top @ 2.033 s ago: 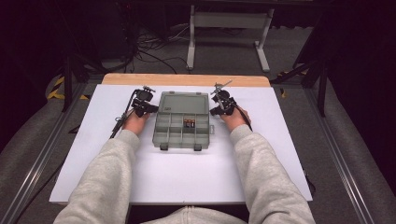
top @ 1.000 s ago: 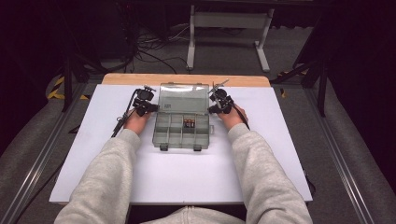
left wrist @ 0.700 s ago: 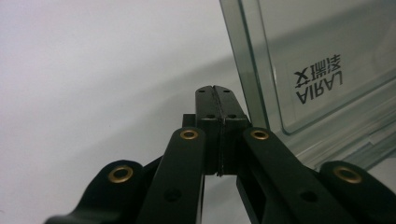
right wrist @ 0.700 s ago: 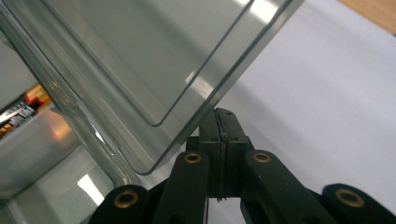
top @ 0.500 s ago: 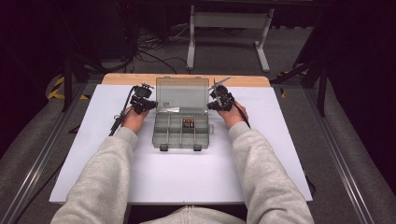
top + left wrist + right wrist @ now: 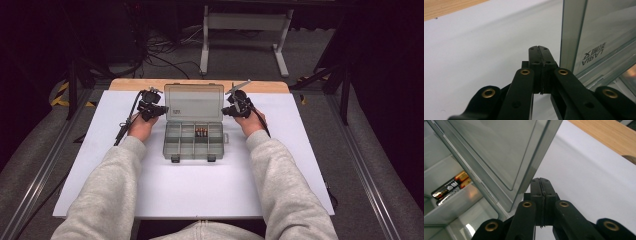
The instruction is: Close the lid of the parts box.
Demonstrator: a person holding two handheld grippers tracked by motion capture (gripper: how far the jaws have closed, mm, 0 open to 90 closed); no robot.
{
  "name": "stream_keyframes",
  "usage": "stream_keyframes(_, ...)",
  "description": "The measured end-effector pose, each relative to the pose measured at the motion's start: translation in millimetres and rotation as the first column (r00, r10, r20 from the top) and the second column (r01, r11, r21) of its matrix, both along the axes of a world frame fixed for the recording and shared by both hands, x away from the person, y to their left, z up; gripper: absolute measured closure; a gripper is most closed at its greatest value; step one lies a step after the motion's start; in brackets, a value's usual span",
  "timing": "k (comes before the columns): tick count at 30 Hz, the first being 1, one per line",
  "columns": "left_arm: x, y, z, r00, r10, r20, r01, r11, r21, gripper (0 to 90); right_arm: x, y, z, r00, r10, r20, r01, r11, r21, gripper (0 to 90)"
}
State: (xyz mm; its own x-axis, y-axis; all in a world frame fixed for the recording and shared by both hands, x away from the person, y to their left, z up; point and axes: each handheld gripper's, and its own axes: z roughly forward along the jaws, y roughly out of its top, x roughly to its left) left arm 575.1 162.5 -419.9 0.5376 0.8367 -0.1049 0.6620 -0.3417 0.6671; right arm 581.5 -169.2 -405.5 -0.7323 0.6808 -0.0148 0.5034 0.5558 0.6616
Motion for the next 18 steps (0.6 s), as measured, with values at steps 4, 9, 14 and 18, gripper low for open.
stream_keyframes(4,-2.2,1.0,2.9,0.9999,-0.01,0.008,0.01,0.9999,-0.007,89.4,-2.5,-1.0,4.4,1.0,0.005,0.008,-0.005,0.9999,0.016,90.0)
stream_keyframes(9,-5.3,1.2,7.2,0.9998,-0.012,0.015,0.012,0.9998,-0.015,89.4,-6.0,-2.2,9.2,0.9995,0.026,0.016,-0.026,0.9993,0.028,90.0)
stream_keyframes(14,-10.2,2.1,10.9,0.9995,-0.02,0.026,0.021,0.9996,-0.018,89.4,-11.1,-2.4,15.1,0.9988,0.04,0.028,-0.041,0.9984,0.038,90.0)
stream_keyframes(18,-15.6,3.3,12.6,0.9989,-0.028,0.037,0.029,0.9993,-0.024,89.4,-15.2,-2.7,18.5,0.9984,0.051,0.025,-0.052,0.9978,0.041,90.0)
